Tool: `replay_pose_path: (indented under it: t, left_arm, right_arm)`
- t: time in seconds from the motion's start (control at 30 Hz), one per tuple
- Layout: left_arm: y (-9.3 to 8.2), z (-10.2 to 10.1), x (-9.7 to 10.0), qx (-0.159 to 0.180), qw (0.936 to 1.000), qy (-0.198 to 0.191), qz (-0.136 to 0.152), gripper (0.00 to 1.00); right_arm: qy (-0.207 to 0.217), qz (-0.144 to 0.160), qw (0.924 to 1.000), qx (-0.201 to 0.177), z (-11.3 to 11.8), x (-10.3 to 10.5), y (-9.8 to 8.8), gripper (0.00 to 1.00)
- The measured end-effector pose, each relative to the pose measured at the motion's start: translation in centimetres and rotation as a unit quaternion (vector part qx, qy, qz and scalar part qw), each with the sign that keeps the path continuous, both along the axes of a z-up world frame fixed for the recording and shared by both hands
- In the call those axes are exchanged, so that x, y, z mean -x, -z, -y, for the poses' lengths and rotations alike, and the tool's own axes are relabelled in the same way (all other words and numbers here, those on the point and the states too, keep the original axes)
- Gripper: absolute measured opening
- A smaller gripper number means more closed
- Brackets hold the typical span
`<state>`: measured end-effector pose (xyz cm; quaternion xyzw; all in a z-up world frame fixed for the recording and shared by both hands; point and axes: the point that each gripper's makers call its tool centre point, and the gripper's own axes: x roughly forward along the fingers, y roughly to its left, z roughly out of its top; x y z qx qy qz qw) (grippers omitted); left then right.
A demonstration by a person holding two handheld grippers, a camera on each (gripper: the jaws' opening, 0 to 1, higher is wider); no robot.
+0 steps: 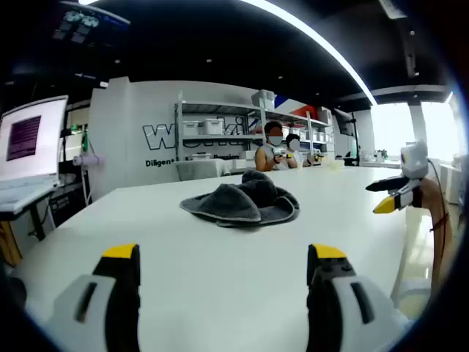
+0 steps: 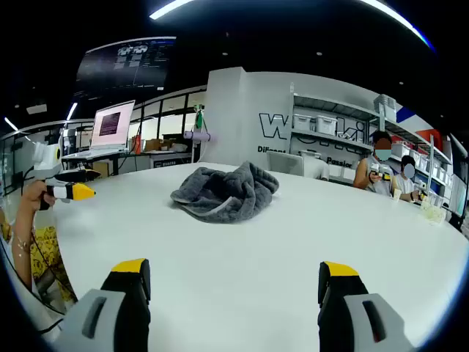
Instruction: Fold the towel on the table until its edges align and the towel forms a compact rectangular stack.
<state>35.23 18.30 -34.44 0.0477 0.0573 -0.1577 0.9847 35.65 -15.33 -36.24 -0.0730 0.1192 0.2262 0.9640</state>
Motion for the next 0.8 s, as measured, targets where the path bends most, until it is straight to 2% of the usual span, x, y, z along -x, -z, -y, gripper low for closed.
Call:
replay_pose_path:
  t: [0.6, 0.8]
  left_arm:
    - [0.08, -0.13, 0.12, 0.002, 1.0, -0.001, -0.006, 0.99]
    - [0.34, 0.25, 0.27, 0.003, 0.9998, 0.013, -0.011, 0.98]
  right_arm:
    - [-0.001, 0.01, 0.9999, 0.009, -0.08, -0.08, -0.33, 0.99]
    - [0.0, 0.009, 0.9999, 0.013, 0.06, -0.15, -0.07, 0.99]
